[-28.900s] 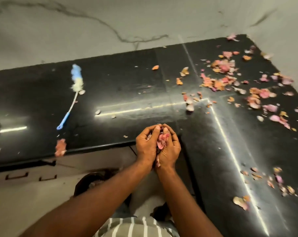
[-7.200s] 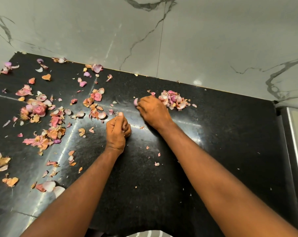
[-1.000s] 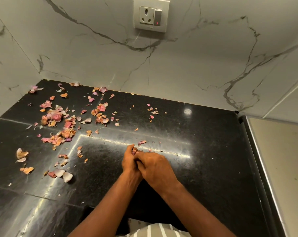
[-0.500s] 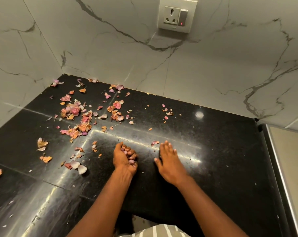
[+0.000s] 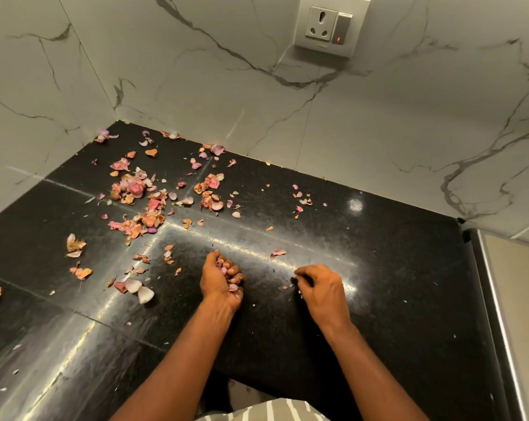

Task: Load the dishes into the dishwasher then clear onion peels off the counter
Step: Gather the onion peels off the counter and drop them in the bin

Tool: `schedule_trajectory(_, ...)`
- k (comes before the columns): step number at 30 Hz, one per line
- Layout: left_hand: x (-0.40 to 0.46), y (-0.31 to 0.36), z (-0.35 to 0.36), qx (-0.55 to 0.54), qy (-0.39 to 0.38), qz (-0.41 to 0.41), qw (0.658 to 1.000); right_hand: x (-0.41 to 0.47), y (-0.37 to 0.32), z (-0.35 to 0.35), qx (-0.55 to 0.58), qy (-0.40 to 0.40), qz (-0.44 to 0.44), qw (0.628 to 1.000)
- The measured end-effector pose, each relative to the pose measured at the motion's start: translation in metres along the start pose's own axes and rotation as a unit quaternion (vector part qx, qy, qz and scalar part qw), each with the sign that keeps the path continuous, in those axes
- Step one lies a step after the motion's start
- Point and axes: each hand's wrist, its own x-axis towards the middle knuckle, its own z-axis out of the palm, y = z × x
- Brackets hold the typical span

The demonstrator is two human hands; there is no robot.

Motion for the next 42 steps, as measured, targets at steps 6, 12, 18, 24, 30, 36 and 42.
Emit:
schedule_trajectory(6,-0.001,-0.003,-0.004,0.018,-0.008,0.009,1.0,0.012,-0.004,-0.009,-0.112,-0.071,0.035,0.991)
schedule_trajectory(12,0.002,-0.006,-0.001,0.027,-0.004,0.014,1.0,-0.009,-0.011,-0.016,-0.13,-0.156,-0.003,0.979)
schedule_trajectory(18,0.002,-0.008,-0.002,0.035,-0.007,0.019,0.999,-0.022,-0.007,-0.012,-0.084,-0.13,0.042,0.987)
schedule_trajectory(24,0.001,-0.008,-0.002,0.043,-0.001,0.02,0.999,-0.011,-0.009,-0.003,-0.061,-0.044,0.044,0.996)
schedule_trajectory(30,0.0,-0.007,-0.006,0.054,-0.018,0.02,0.998,-0.002,-0.016,0.007,-0.1,-0.056,0.051,0.992)
schedule_trajectory(36,0.0,-0.008,-0.004,0.053,-0.016,0.022,0.998,-0.01,-0.03,0.033,-0.12,-0.1,-0.008,0.988)
schedule_trajectory(42,-0.003,-0.007,-0.008,0.069,-0.03,0.024,0.997,0.004,-0.022,0.018,-0.113,-0.059,0.019,0.992)
